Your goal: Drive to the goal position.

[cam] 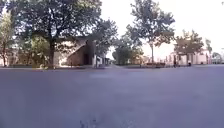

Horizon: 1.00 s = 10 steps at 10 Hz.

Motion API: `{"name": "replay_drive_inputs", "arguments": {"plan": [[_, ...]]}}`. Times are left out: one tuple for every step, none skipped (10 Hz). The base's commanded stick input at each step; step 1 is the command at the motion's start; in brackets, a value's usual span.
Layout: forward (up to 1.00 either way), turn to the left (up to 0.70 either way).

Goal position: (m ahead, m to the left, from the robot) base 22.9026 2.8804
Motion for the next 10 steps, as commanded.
{"name": "replay_drive_inputs", "arguments": {"plan": [[0.50,0.00],[0.50,0.00],[0.50,0.00],[0.50,0.00],[0.50,0.00],[0.50,0.00],[0.50,0.00],[0.50,0.00],[0.50,0.00],[0.50,0.00]]}}
